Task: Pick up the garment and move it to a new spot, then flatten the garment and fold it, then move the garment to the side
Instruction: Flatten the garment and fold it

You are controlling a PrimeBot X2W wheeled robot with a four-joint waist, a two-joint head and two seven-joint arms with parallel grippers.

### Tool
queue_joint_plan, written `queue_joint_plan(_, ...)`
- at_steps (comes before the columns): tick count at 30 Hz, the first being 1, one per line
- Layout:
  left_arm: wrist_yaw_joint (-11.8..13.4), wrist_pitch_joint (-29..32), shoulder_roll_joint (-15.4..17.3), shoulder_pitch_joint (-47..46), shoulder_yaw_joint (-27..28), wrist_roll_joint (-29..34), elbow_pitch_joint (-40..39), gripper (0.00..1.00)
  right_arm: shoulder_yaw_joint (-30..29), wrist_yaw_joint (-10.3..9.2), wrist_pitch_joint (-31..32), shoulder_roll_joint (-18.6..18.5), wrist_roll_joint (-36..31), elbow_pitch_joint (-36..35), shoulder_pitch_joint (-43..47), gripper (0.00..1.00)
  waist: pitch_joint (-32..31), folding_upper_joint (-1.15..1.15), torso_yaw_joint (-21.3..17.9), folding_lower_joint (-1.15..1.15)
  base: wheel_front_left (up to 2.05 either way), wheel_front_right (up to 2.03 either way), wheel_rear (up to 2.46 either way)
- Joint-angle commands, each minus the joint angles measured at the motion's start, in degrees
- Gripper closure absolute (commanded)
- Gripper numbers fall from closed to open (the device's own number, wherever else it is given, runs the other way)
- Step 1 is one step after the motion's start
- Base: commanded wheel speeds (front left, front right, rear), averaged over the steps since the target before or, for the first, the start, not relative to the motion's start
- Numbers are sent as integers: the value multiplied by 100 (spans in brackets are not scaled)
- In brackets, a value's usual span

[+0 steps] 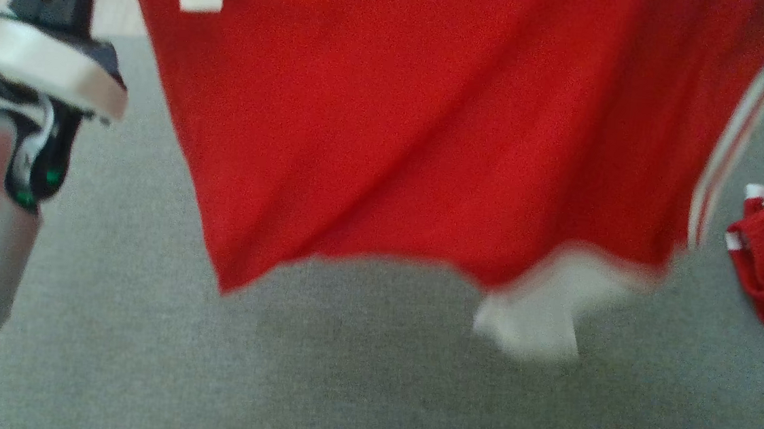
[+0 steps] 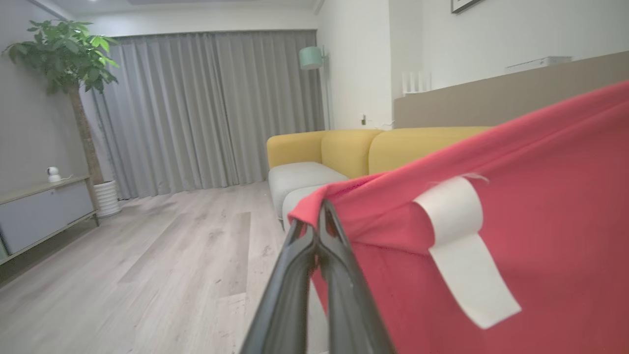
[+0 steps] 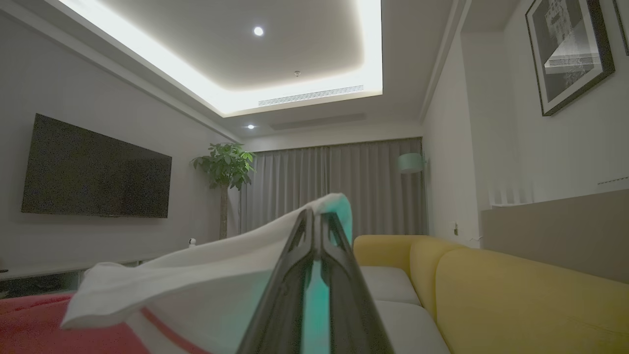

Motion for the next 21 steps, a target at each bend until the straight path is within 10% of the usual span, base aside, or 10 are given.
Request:
queue_joint_plan(1,92,-125,206,-582,294,129,-11,100,-7,-4,-105,21,-70,15,-497,100,334,0,-6,-1,0,0,0)
queue_joint_plan(11,167,-1470,-257,-1523,307,513,1333,100,-335,-4,-650,302,-369,1312,-1693,100,725,0,-96,-1,0,0,0)
queue_joint_plan(21,-113,-1885,-1215,1209,305,-62,2294,100,-226,-4,-679,350,812,729,1919,100,535,0,-316,-1,0,0,0)
